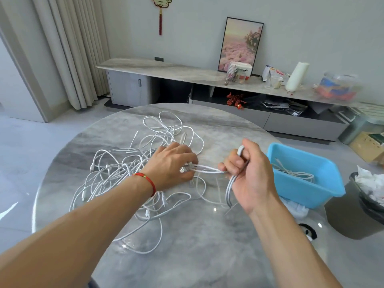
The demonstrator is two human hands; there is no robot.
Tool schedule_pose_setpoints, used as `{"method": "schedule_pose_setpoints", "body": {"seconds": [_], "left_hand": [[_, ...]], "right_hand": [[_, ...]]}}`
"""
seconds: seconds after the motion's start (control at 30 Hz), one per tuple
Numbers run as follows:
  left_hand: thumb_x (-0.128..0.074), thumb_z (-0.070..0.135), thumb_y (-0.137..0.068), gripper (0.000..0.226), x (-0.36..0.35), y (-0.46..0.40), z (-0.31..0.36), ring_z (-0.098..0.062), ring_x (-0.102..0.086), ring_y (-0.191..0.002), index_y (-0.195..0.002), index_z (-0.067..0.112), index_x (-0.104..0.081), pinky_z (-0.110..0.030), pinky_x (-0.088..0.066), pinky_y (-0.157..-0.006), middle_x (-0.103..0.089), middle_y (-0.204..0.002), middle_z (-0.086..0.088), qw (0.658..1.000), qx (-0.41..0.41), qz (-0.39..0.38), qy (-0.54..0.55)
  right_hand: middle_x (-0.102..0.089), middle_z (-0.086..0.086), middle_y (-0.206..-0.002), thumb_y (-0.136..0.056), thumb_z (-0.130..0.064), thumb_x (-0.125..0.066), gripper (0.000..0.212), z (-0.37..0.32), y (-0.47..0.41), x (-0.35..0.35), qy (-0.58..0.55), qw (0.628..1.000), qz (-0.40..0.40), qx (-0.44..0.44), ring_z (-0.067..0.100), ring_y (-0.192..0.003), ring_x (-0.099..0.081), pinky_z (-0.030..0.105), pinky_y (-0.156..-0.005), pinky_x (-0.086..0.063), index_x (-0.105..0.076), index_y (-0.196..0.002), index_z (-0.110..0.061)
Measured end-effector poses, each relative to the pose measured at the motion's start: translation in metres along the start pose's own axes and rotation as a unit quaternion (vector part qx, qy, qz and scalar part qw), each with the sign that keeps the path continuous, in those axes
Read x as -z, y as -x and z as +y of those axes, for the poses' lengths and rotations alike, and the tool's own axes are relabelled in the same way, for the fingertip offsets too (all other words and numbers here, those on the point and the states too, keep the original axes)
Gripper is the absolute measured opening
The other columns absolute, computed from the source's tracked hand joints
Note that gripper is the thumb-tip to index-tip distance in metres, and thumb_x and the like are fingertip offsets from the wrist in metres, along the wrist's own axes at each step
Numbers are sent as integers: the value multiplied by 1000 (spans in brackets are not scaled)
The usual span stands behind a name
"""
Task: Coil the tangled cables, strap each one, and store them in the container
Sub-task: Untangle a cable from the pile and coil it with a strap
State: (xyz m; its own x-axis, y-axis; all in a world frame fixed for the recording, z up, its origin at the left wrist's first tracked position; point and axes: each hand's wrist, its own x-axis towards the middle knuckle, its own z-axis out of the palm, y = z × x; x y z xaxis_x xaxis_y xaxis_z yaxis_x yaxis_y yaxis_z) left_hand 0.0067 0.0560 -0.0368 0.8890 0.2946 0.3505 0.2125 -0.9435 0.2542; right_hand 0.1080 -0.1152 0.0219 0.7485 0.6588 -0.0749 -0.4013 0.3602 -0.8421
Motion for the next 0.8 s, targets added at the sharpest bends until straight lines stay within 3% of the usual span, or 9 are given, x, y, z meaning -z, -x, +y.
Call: {"method": "schedule_pose_setpoints", "body": {"seconds": [0.1,0.2,0.27,0.37,0.47,0.57,0.63,0.7,0.8], "left_hand": [[-64,50,-83,23,6,3,-13,-13,-50,-104,-101,38,-68,-37,-41,-84,-61,-111,18,999,28,17,-8],[-69,50,-86,22,9,4,-19,-17,-51,-95,-91,28,-71,-37,-42,-77,-62,-94,9,999,35,17,-12],[-73,39,-87,20,11,4,-20,-19,-48,-88,-86,19,-71,-39,-44,-75,-58,-86,3,1000,25,8,9],[-71,31,-90,13,10,5,-16,-18,-46,-86,-91,17,-72,-40,-45,-77,-54,-88,4,1000,-1,-14,28],[-69,26,-91,10,8,6,-14,-22,-55,-92,-99,23,-72,-41,-48,-76,-59,-95,3,999,0,-12,39],[-72,28,-89,12,11,7,-16,-19,-57,-90,-98,21,-74,-42,-49,-79,-62,-93,4,998,0,-12,58],[-73,38,-88,24,13,7,-19,-17,-57,-93,-108,24,-75,-41,-48,-83,-65,-100,4,998,5,-28,59],[-64,51,-91,43,13,7,-25,-19,-57,-105,-128,30,-66,-40,-46,-90,-65,-119,5,998,13,-49,22],[-45,65,-92,56,14,5,-27,-21,-51,-117,-142,38,-52,-40,-42,-97,-55,-139,10,996,23,-84,-32]], "right_hand": [[-20,-4,-52,-97,-16,-48,46,-3,-2,4,51,998,27,9,16,-47,-14,29,-45,-29,-31,-56,-26],[-27,-3,-55,-92,-20,-53,34,0,-6,13,254,963,54,66,17,-49,-17,26,-44,-22,-32,-65,-22],[-53,-8,-61,-87,-34,-66,25,5,-7,18,457,884,37,90,14,-48,-40,27,-49,-33,-48,-78,-19],[-72,-10,-90,-81,-50,-74,28,21,-6,16,676,733,-23,78,10,-84,-64,29,-71,-47,-68,-96,-27],[-71,-2,-88,-80,-51,-72,31,36,-4,7,743,665,-58,47,26,-92,-64,33,-72,-50,-70,-92,-23],[-73,-1,-79,-86,-48,-66,27,40,-4,5,745,662,-75,39,28,-87,-66,37,-71,-55,-67,-82,-21],[-64,-4,-67,-91,-44,-63,28,36,-6,6,715,695,-64,40,26,-80,-61,33,-65,-49,-69,-72,-25],[-55,-3,-60,-91,-37,-64,26,26,-8,7,625,779,-53,7,21,-68,-59,31,-57,-41,-73,-70,-25],[-40,5,-59,-85,-16,-65,23,14,-11,10,435,897,-44,-68,16,-47,-29,21,-41,-20,-67,-62,-15]]}}
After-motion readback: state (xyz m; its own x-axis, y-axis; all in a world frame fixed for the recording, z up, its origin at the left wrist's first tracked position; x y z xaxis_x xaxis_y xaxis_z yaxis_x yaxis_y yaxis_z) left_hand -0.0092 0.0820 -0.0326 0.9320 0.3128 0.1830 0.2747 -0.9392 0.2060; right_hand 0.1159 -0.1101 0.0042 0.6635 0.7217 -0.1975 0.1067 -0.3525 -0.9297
